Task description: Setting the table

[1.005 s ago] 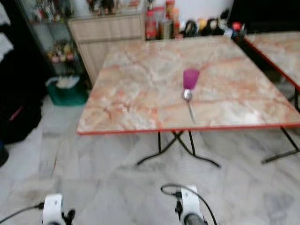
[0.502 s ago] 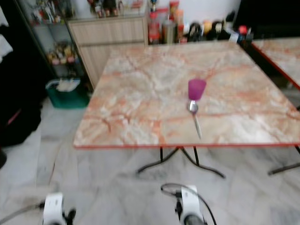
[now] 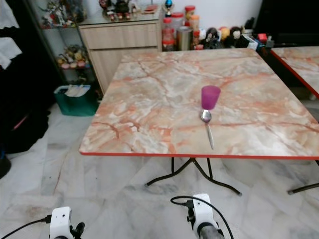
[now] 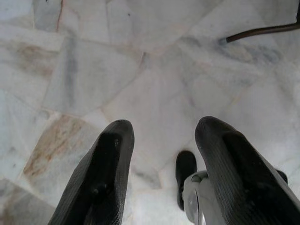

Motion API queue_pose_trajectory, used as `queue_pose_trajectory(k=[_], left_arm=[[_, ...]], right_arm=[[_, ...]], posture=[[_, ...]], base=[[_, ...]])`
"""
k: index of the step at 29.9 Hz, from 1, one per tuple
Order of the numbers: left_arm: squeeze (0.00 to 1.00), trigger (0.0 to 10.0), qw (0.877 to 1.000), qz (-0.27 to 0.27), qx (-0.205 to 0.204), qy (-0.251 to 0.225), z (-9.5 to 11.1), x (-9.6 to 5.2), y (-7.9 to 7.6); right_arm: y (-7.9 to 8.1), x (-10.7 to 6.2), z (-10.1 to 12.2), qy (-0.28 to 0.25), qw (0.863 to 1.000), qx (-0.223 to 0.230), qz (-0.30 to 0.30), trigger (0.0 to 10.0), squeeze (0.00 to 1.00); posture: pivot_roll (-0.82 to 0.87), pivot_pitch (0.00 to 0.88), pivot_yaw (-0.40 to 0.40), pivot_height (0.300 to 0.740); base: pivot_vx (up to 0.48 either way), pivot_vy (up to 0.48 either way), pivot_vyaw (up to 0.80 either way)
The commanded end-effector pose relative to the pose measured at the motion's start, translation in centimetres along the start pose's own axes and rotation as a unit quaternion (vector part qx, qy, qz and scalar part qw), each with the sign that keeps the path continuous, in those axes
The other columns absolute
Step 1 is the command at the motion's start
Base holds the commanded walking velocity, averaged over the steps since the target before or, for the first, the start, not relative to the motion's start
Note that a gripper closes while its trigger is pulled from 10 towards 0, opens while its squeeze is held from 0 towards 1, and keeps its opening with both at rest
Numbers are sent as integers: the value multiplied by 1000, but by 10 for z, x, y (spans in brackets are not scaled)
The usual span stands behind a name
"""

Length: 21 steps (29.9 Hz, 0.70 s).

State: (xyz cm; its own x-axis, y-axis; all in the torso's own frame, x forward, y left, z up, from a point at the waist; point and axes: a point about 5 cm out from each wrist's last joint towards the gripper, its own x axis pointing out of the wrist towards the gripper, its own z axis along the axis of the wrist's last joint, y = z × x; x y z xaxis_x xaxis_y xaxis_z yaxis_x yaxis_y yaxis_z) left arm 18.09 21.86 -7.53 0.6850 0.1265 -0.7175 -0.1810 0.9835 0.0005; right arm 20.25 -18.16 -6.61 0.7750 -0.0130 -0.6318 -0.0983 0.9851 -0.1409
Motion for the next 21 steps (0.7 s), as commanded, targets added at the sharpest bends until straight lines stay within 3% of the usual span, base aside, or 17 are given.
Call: queue_pose_trajectory(k=[1,7,17,21], left_arm=[[0,10000,1000,4,0,2,-1,0,3],[0,10000,1000,4,-1,4,-2,-1,3],[0,10000,1000,-1,-1,6,-4,-1,0],[0,10000,1000,0,-1,7,-5,-2,1]], right_arm=[[-1,-1,7,-37,999,-11,4,10000,0],[-5,-9,18,-121,992,-35,1,10000,0],[-6,-22,27,-192,980,-44,-6,10000,0],[-7,-32,47,-252,966,-53,-6,10000,0]], posture=[[97,0,74,740],[85,0,71,740],[80,0,67,740],[74,0,68,740]], base=[[0,0,0],[0,0,0],[0,0,0],[0,0,0]])
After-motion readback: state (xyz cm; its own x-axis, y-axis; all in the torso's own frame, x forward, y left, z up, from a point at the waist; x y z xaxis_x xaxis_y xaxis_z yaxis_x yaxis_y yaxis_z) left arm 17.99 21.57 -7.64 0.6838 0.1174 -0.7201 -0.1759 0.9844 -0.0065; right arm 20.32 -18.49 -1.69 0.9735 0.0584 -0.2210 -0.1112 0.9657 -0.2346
